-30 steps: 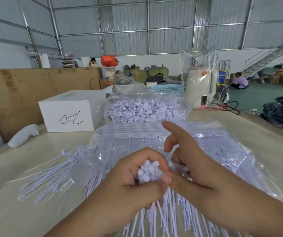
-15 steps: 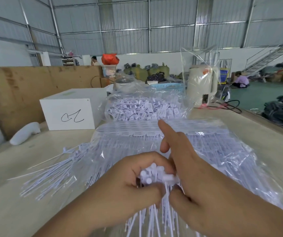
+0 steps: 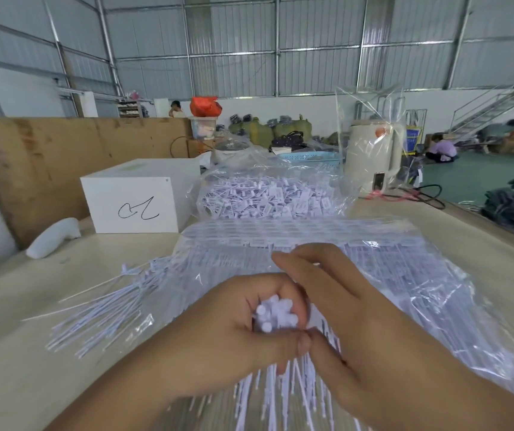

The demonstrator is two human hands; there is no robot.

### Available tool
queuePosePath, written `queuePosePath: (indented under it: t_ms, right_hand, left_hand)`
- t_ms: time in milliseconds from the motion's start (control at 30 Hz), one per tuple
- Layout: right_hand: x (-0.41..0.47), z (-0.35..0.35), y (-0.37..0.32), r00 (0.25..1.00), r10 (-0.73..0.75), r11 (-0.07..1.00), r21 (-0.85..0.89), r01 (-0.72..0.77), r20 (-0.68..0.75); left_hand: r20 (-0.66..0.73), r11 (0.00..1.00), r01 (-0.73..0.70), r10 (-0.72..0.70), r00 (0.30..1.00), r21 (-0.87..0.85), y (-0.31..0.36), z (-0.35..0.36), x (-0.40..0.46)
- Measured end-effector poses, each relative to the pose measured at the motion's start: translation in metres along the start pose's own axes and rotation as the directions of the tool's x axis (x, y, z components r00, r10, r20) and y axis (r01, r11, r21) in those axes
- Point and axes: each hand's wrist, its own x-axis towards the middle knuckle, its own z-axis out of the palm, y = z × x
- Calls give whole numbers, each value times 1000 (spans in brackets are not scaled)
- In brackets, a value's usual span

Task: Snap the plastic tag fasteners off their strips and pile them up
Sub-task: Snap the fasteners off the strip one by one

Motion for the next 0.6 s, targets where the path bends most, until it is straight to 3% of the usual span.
queuePosePath:
  t_ms: [67, 133, 200, 333, 600]
  right_hand:
    - [-5, 3, 3, 988, -62, 982, -183, 35, -144]
    - [-1, 2, 4, 986, -57, 955, -295, 9, -154]
    - [1, -1, 8, 997, 44, 947, -314, -64, -70]
    - [0, -8, 16, 984, 167, 980, -121, -158, 69]
    - [1, -27, 38, 983, 61, 960, 260, -106, 174]
  left_hand:
    - [-39, 997, -14, 11, 999, -71, 0, -1, 0]
    - [-70, 996, -34, 28, 997, -86, 1, -2, -1]
    - [-118, 997, -54, 47, 992, -58, 1, -3, -1]
    - [-204, 995, -93, 86, 975, -29, 2, -2, -1]
    - [-176, 981, -169, 151, 973, -92, 3, 0, 0]
